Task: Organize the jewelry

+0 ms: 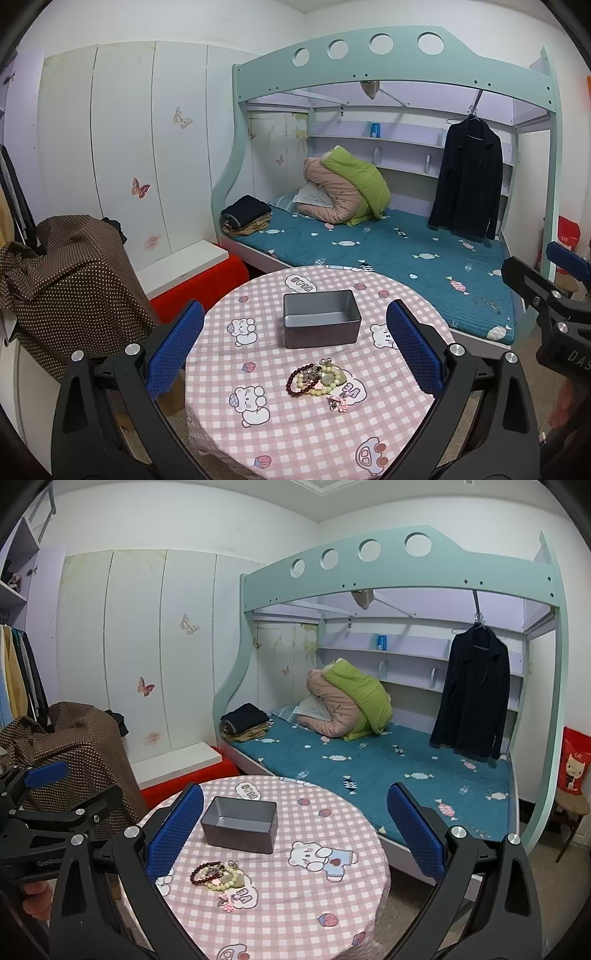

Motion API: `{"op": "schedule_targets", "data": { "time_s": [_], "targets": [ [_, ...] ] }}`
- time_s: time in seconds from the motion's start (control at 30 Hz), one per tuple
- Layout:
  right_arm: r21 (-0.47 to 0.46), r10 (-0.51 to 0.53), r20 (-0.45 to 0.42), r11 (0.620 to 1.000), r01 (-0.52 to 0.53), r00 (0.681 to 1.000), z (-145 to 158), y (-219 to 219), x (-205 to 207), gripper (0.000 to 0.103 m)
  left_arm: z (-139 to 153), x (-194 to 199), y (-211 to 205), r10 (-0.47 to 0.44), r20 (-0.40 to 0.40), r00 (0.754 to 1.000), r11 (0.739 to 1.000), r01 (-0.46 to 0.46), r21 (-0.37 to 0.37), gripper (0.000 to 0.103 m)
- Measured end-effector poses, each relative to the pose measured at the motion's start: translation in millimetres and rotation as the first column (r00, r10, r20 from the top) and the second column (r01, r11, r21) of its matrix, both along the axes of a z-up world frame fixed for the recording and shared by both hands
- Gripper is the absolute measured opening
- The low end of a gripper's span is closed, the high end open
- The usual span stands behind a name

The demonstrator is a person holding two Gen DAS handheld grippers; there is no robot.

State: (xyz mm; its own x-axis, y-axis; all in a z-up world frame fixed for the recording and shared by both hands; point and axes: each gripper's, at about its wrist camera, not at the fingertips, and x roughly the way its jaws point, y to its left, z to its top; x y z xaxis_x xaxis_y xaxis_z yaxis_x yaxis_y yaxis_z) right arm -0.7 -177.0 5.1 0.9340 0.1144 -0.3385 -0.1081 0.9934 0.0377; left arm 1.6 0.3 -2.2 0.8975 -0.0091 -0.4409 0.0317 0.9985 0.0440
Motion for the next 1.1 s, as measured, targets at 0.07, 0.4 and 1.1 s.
{"op": "schedule_targets", "data": {
  "time_s": [0.07, 0.4, 1.1],
  "targets": [
    [0.005, -0.002, -0.007, 1.000, 0.002, 1.000, 0.9, -2.1, -0.2, 0.096, -0.3, -0.4, 1.4, -0.006, -0.002, 1.000, 1.000, 0.006, -0.007, 0.098],
    [0.020, 0.001, -0.033, 1.000, 0.000, 0.999, -0.5, -2.3, 3.8, 0.096, -0.9, -3.1, -0.8, -0.004, -0.002, 1.000, 1.000, 0.004, -0.009, 0.098],
    [0.009, -0.012, -0.024, 1.000, 0.012, 1.000, 1.7, -0.6, -4.7, 0.096, -5.1, -6.1, 6.5, -0.010, -0.002, 1.000, 1.000, 0.010, -0.025, 0.098]
  ]
}}
